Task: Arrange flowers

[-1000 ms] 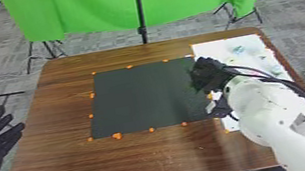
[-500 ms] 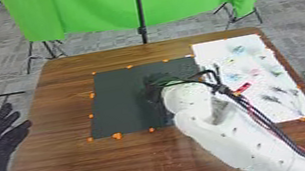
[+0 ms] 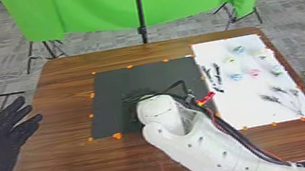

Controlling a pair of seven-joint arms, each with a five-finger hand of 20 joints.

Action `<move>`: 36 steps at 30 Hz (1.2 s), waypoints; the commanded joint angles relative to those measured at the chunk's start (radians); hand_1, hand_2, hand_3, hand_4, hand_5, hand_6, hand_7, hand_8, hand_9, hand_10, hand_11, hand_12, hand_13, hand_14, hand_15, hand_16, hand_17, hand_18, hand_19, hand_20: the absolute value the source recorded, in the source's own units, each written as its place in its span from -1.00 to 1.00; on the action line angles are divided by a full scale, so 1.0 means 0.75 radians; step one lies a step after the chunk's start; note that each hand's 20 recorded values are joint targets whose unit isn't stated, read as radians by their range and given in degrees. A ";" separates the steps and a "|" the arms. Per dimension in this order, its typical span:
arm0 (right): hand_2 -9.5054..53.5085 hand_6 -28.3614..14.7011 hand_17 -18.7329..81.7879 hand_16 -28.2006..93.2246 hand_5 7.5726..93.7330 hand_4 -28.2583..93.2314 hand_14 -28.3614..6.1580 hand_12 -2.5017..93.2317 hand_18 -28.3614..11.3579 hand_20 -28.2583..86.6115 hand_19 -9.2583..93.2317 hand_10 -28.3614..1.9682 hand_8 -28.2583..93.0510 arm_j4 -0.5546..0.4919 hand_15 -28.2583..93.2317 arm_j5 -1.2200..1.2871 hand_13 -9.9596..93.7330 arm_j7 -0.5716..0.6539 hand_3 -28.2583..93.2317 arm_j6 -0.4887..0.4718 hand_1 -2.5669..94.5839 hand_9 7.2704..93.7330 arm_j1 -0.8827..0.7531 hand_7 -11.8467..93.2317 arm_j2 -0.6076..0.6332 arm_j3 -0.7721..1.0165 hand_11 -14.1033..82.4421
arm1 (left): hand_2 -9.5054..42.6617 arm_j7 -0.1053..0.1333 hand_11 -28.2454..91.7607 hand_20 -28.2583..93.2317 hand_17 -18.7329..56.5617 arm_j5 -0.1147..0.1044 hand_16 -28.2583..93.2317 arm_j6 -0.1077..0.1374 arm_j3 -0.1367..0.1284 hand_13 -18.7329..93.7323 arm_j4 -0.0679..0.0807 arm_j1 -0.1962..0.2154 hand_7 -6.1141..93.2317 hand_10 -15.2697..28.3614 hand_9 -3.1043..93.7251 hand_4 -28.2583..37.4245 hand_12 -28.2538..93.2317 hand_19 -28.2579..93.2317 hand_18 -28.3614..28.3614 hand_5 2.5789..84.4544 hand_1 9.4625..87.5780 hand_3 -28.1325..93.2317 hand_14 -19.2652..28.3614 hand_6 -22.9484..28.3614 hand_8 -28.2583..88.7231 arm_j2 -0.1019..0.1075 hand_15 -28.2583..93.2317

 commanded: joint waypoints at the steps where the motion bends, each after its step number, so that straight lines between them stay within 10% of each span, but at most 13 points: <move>1: -0.19 0.29 0.59 -0.10 0.45 -0.80 0.25 -0.35 -0.45 0.52 1.00 0.25 -0.35 0.034 0.70 0.071 0.86 0.040 0.91 -0.005 -0.63 0.97 -0.076 0.41 -0.082 -0.021 0.29 | -0.33 -0.060 -0.19 -0.42 -0.70 0.013 -0.60 -0.030 0.037 -0.18 0.030 -0.058 -0.54 0.22 -0.36 -0.93 -0.40 0.31 0.72 -0.24 -0.56 0.66 0.40 0.00 -0.70 0.033 0.18; 7: -0.17 0.29 0.61 -0.10 0.48 -0.80 0.26 -0.36 -0.45 0.52 1.00 0.26 -0.73 0.068 0.69 0.038 0.88 0.032 0.88 0.090 -0.66 0.99 -0.119 0.51 -0.132 0.004 0.28 | -0.33 -0.094 -0.19 -0.43 -0.70 0.012 -0.60 -0.040 0.059 -0.18 0.045 -0.099 -0.54 0.21 -0.36 -0.93 -0.40 0.32 0.72 -0.24 -0.56 0.66 0.39 -0.01 -0.70 0.048 0.18; 36: -0.15 0.29 0.62 -0.09 0.51 -0.80 0.24 -0.38 -0.46 0.52 1.00 0.26 -0.73 0.140 0.68 0.029 0.90 -0.006 0.88 0.290 -0.66 1.00 -0.148 0.47 -0.207 0.096 0.28 | -0.35 -0.136 -0.14 -0.49 -0.68 0.015 -0.69 -0.072 0.127 -0.17 0.081 -0.195 -0.48 0.14 -0.36 -0.95 -0.43 0.37 0.72 -0.25 -0.57 0.66 0.35 -0.05 -0.72 0.086 0.30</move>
